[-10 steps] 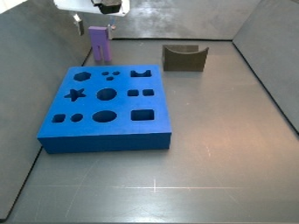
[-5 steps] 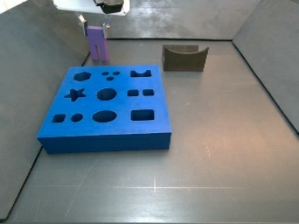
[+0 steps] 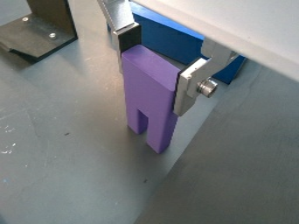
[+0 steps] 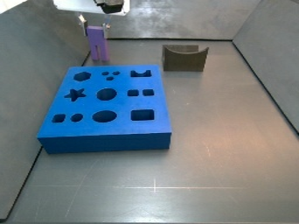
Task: Pick up the double-square object. Move to above the board. Insert the double-square object.
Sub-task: Pick up the double-square object, then move to above the board.
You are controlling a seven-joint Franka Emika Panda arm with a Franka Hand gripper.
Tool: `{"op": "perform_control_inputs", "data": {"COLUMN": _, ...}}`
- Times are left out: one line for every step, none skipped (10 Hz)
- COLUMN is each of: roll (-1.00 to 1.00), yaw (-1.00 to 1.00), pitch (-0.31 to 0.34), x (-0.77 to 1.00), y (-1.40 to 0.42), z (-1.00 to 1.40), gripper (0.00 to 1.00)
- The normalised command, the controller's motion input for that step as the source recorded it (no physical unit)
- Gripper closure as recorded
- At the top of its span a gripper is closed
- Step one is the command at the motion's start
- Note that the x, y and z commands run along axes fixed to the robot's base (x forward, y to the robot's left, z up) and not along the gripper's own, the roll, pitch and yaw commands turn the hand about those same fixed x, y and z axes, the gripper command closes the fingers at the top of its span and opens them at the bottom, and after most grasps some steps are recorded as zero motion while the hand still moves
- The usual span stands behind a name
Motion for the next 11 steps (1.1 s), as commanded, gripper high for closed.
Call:
{"op": "perform_control_inputs", "data": {"roll": 0.0, "yaw": 0.0, "pitch": 0.0, "x": 0.0, "y": 0.0, "z": 0.0, "gripper": 1.0}}
{"op": "perform_control_inputs", "data": {"roll": 0.0, "yaw": 0.0, "pitch": 0.0, "x": 0.0, "y": 0.0, "z": 0.0, "gripper": 1.0}}
{"op": "perform_control_inputs", "data": {"roll": 0.0, "yaw": 0.0, "pitch": 0.0, "x": 0.0, "y": 0.0, "z": 0.0, "gripper": 1.0}}
{"op": "perform_control_inputs", "data": {"roll": 0.0, "yaw": 0.0, "pitch": 0.0, "x": 0.0, "y": 0.0, "z": 0.0, "gripper": 1.0}}
{"op": "perform_control_inputs", "data": {"roll": 0.0, "yaw": 0.0, "pitch": 0.0, "x": 0.0, "y": 0.0, "z": 0.0, "gripper": 1.0}}
{"op": "perform_control_inputs", "data": {"roll": 0.0, "yaw": 0.0, "pitch": 0.0, "x": 0.0, "y": 0.0, "z": 0.0, "gripper": 1.0}}
{"op": "perform_control_inputs", "data": {"roll": 0.14, "yaw": 0.07, "pitch": -0.126, "x": -0.15, "y": 0.48, "z": 1.0, "gripper": 1.0}}
{"op": "perform_control_inputs", "data": {"roll": 0.12, "yaw": 0.17, "pitch": -0.027, "x": -0.18, "y": 0.52, "z": 1.0, "gripper": 1.0}}
{"op": "perform_control_inputs", "data": {"roll": 0.11, "yaw": 0.15, "pitch": 0.008, "x": -0.18, "y": 0.5, "z": 1.0, "gripper": 1.0}}
{"op": "perform_control_inputs", "data": {"roll": 0.11, "yaw": 0.08, "pitch": 0.06, "x": -0.18, "y": 0.46, "z": 1.0, "gripper": 1.0}}
{"op": "perform_control_inputs", "data": {"roll": 0.11, "yaw": 0.04, "pitch": 0.082, "x": -0.18, "y": 0.45, "z": 1.0, "gripper": 1.0}}
